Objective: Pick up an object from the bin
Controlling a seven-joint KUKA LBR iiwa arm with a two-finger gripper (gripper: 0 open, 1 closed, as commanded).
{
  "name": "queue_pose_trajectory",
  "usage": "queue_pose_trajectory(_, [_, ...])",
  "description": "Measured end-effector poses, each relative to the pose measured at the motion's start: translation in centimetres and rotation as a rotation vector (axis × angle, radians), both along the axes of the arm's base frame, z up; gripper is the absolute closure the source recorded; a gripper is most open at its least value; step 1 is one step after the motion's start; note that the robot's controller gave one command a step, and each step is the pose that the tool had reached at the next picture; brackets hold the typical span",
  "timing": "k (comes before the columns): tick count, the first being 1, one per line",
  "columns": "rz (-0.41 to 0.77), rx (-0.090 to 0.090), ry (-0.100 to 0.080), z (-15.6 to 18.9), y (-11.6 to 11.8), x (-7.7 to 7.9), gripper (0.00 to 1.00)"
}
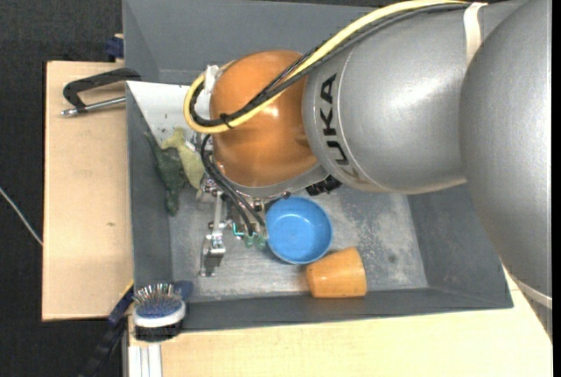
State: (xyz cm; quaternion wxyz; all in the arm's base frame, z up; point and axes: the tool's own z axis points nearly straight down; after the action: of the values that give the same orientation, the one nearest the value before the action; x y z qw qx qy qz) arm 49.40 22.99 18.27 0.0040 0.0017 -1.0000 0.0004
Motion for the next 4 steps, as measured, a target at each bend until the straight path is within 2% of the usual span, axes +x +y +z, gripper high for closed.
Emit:
queue_pose_trajectory(1, [0.041,0.004,-0.013,-11.2,-6.6,1.0,0.00])
queue_pose_trajectory(2, [-0.081,0.004,-0.014,-11.0,-12.9,0.3,0.00])
queue_pose_trajectory(3, [0.075,0.005,-0.020,-11.0,-18.5,2.0,0.00])
queue_pose_trajectory(4, [0.152,0.004,-0.011,-11.1,-18.5,3.1,0.00])
